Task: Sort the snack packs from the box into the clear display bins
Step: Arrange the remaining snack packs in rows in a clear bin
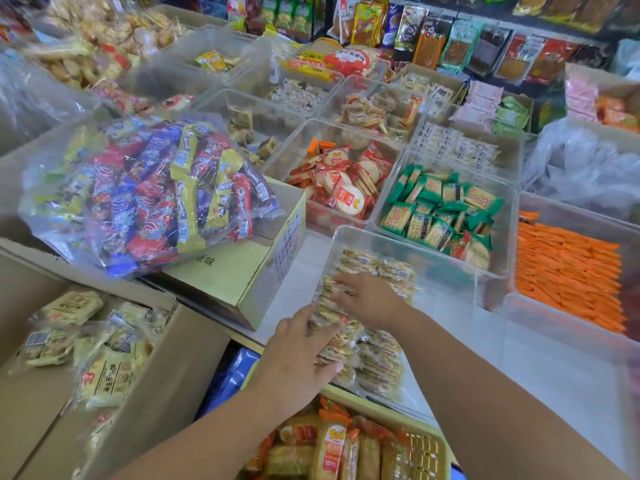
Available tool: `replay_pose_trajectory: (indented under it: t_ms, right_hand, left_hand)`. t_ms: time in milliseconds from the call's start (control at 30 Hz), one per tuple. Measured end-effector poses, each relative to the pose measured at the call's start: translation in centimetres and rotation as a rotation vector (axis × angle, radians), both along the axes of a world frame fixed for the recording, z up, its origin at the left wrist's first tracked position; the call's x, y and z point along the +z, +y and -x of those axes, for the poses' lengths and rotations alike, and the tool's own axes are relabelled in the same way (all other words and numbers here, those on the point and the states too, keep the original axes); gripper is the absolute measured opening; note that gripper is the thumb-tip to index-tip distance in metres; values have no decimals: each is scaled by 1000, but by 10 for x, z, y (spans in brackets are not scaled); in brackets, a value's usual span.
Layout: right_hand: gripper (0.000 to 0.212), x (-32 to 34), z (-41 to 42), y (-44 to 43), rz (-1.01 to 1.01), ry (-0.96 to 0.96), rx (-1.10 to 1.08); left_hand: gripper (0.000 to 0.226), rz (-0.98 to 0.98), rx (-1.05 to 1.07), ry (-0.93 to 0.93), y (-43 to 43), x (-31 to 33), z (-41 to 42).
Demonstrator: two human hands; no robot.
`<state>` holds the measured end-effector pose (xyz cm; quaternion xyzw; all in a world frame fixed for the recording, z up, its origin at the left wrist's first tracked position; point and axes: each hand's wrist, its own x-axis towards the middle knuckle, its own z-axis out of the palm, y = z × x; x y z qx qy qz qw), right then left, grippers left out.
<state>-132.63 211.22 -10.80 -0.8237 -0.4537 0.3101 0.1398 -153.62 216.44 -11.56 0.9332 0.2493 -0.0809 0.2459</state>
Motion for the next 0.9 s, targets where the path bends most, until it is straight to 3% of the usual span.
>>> replay_pose_trajectory:
  t_ms: [300,500,633,767,900]
  right_hand:
    - [51,-3,6,-6,24,-38,17]
    - [62,21,29,-9,52,-282,3]
    - [59,46,84,0,-33,-434,39]
    - [55,67,178,20,-292,-301,188]
    - [56,64,275,43,-343,-217,283]
  left_hand:
    - [69,-90,-22,62,-2,8,-4]
    - [70,-28,7,20,0,26,36]
    - [64,13,120,-203,4,42,102]
    - [45,-32,322,-515,22,49,181]
    - [30,-10,570,-583,68,48,249]
